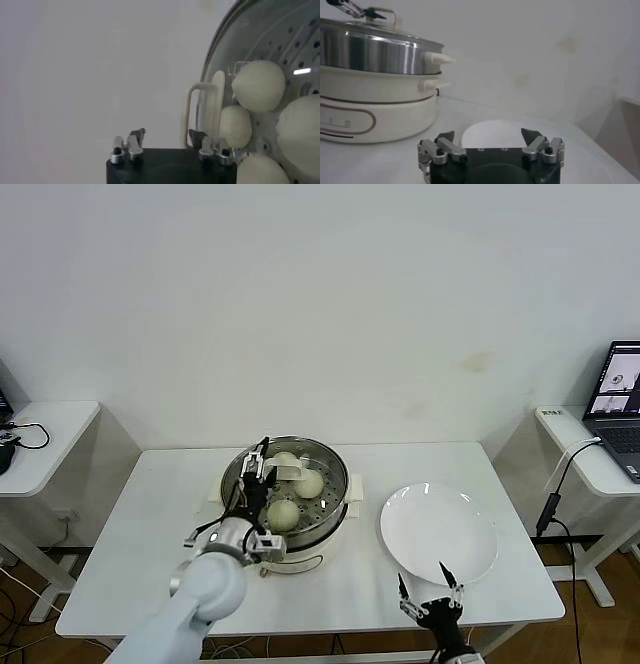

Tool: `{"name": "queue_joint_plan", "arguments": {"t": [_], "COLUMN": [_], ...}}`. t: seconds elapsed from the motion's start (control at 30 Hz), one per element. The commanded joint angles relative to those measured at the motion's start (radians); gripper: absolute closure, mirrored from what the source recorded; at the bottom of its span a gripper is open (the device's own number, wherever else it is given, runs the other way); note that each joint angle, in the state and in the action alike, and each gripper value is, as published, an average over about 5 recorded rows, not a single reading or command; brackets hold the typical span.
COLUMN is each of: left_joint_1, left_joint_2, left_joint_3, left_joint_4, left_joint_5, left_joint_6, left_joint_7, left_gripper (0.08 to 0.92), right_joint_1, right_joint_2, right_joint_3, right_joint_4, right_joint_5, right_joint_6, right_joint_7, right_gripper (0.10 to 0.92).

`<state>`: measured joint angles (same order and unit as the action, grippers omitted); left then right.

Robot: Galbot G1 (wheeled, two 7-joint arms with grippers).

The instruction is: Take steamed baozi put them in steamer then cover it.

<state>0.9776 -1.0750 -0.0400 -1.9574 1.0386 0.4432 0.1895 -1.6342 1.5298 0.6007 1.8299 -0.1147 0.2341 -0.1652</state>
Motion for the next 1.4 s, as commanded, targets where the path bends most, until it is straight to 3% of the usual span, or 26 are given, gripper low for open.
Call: {"name": "queue_joint_plan", "arguments": {"t": [0.03, 0.17, 0.3, 0.4, 0.53, 0.77, 1.03, 1.4], "left_joint_1": [0.213, 0.397, 0.617, 0.725, 0.826, 0.932, 0.956, 0.945], "left_joint_2": [0.056, 0.043, -0.003, -0.053, -0.131, -0.226, -0.237, -0.247], "left_joint_3": [-0.092, -0.256, -0.464, -0.559, -0.607, -0.610, -0.617, -0.619], "left_joint_4": [-0.271, -0.355, -0.351, -0.325, -0.313, -0.262, -0.179, -0.171], "left_joint_5": [-0.196, -0.535, -0.993, -1.197, -1.325, -1.331, -1.304, -1.263], "left_joint_6": [-0.020, -0.104, -0.330, -0.428, -0.457, -0.484, -0.557, -0.544], "left_joint_7": [-0.049, -0.202, -0.333, -0.398, -0.440, -0.472, -0.439, -0.388], "left_gripper": [0.199, 0.178, 0.177, 0.177, 0.177, 0.177, 0.177, 0.177], "right_joint_1": [-0.002, -0.006, -0.014, -0.022, -0.036, -0.070, -0.089, -0.097], "right_joint_2": [-0.002, -0.010, -0.024, -0.032, -0.044, -0.092, -0.122, -0.121], "right_joint_3": [-0.009, -0.014, -0.018, -0.027, -0.035, -0.036, -0.033, -0.048], "right_joint_4": [-0.005, 0.001, 0.009, 0.015, 0.032, 0.083, 0.139, 0.170], "right_joint_5": [-0.003, 0.000, 0.004, 0.004, 0.018, 0.070, 0.090, 0.102], "right_joint_6": [0.003, 0.003, 0.002, 0.003, 0.002, -0.037, -0.084, -0.114], "right_joint_7": [0.000, 0.000, 0.000, 0.000, 0.000, -0.003, -0.007, -0.012], "right_gripper": [0.203, 0.202, 0.203, 0.202, 0.203, 0.203, 0.203, 0.203]}}
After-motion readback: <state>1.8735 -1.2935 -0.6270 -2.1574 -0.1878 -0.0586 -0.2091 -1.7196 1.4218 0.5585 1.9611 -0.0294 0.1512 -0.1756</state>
